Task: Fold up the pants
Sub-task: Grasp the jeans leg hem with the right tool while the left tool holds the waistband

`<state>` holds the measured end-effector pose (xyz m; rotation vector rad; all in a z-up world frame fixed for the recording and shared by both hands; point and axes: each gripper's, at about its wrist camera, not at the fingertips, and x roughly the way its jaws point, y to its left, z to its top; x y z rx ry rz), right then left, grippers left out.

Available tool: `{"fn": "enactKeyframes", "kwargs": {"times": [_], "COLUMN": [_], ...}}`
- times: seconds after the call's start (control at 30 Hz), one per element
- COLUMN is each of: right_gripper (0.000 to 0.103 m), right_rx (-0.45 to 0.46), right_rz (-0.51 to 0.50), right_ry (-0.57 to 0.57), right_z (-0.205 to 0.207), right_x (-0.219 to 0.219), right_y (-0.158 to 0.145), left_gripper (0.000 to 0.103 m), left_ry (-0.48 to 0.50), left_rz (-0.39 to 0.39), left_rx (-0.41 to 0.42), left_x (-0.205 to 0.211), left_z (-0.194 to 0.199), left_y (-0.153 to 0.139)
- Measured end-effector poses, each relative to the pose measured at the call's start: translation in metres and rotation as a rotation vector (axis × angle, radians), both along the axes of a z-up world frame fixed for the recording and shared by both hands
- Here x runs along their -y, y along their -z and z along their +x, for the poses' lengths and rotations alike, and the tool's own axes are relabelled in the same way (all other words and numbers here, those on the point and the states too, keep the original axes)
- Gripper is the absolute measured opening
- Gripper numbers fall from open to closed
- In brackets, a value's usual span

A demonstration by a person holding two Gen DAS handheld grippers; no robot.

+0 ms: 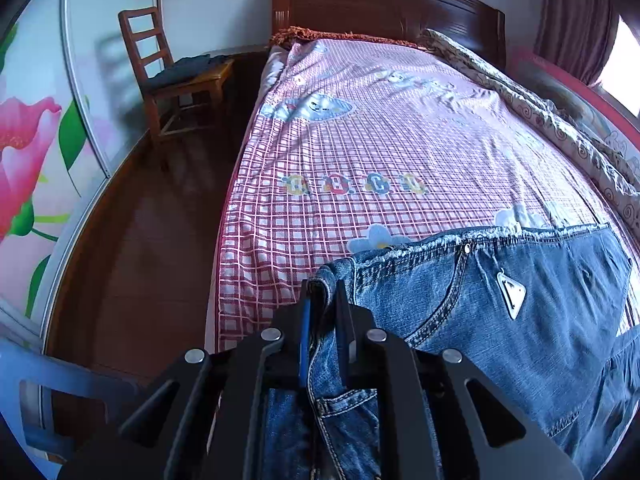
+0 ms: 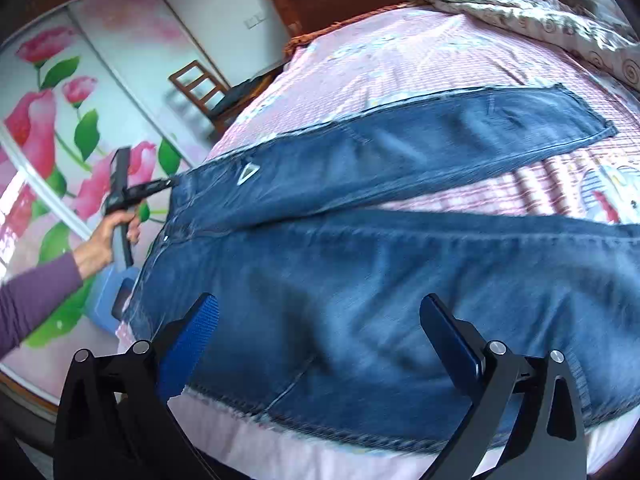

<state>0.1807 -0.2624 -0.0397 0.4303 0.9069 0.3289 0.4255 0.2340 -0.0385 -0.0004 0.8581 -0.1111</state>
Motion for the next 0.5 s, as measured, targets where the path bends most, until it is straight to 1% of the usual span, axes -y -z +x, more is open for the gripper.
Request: {"fn": "enactKeyframes", "kwargs": {"times": [0.07, 0.13, 0.2, 0.23, 0.27, 0.3, 0.37, 0.4, 0.47, 0.5], "right_gripper": [0.1, 0.1, 0.1, 0.1, 0.1, 0.1, 0.1, 0.1, 0.095, 0.095], "right_rx": [-0.031, -0.033, -0.034, -0.052, -0.091, -0.119, -0.214, -0.232, -0.264, -0.27], "right_rz": [0.013, 0.006, 0.034, 0.035, 0.041, 0.031, 0.009, -0.018, -0.037, -0.041], "right_ry": [0.064, 0.135, 0.161, 0.181, 0.178, 0.187, 0.224, 0.249, 0.25, 0.249], "right_z": [0.032, 0.071, 0.117, 0.14, 0.167, 0.19, 0.235, 0.249, 0.274, 0.284], "right_x": [0.055, 0.115, 0.171, 0.195, 0.217, 0.235, 0.267, 0.277, 0.288, 0.291], "right_y": [-0.011, -0.022, -0.027, -0.026, -0.022, -0.017, 0.001, 0.007, 0.021, 0.027], "left_gripper": [0.01, 0.01, 0.01, 0.01, 0.01, 0.01, 0.01, 0.01, 0.01, 0.01], "left_ry": [-0.004, -0.023, -0.052, -0.064, -0.075, -0.085, -0.098, -0.105, -0.119, -0.127], "left_rz": [0.031, 0.045, 0.044, 0.037, 0.035, 0.038, 0.046, 0.054, 0.059, 0.061], "left_rx": [0.002, -0.016, -0.025, -0.03, -0.036, -0.04, -0.053, -0.057, -0.069, -0.074], "left_x": [0.007, 0.01, 0.009, 0.009, 0.009, 0.01, 0.012, 0.013, 0.016, 0.016], "left_z": [-0.003, -0.004, -0.005, -0.005, -0.004, -0.004, -0.002, -0.002, 0.0, 0.002], "left_y": [-0.001, 0.001, 0.002, 0.002, 0.002, 0.002, 0.002, 0.003, 0.004, 0.004]}}
